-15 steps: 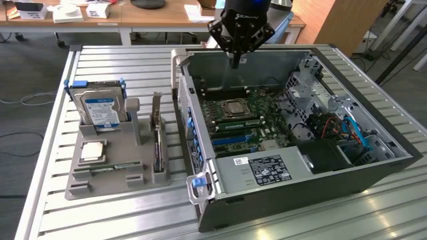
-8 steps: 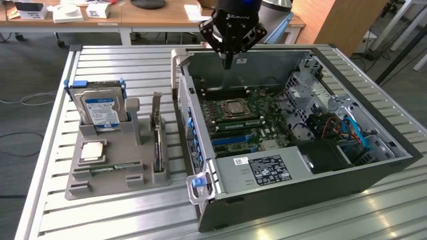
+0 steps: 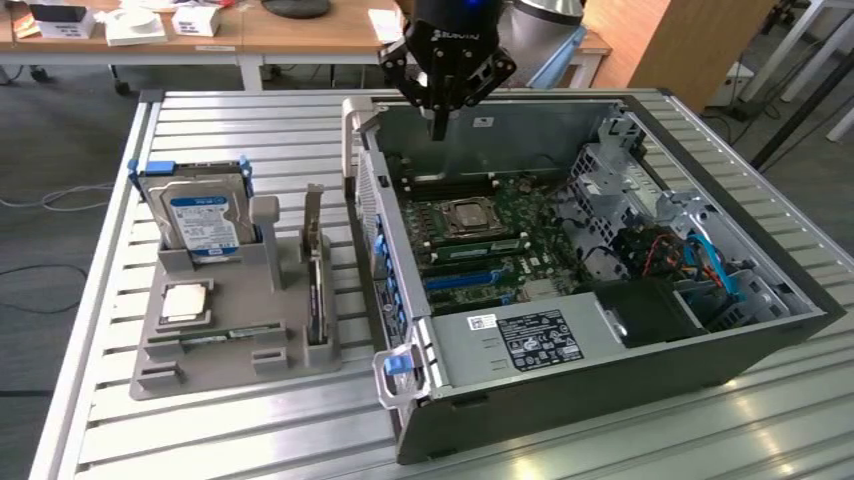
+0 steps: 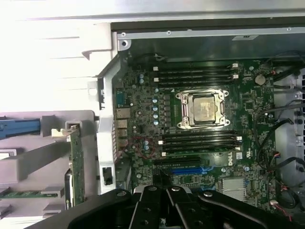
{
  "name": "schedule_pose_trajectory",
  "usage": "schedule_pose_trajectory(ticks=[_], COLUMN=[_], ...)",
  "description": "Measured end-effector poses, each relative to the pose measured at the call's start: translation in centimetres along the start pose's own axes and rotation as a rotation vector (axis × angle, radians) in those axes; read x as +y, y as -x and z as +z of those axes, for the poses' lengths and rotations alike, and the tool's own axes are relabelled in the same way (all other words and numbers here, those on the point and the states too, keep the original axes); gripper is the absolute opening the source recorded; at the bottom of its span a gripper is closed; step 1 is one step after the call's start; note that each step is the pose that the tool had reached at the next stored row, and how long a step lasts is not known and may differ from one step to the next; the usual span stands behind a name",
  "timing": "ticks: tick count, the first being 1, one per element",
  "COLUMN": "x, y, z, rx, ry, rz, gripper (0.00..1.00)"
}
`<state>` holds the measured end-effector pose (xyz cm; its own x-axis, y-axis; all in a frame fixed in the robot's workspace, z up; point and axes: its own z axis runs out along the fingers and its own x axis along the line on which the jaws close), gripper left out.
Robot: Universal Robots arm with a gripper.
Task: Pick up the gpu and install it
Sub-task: 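Reach for the gpu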
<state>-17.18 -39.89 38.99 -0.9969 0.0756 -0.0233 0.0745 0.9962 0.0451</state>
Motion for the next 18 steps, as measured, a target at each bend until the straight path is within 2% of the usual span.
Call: schedule_pose_trajectory(ticks=[14, 18], x=[-0.38, -0.44], y=[-4.6, -5.3], z=[0.66, 0.82], rx=[0.0008, 0.0027], ry=[-0.0001, -0.0003], rz=[0.001, 0.001], gripper=[0.11, 0.11])
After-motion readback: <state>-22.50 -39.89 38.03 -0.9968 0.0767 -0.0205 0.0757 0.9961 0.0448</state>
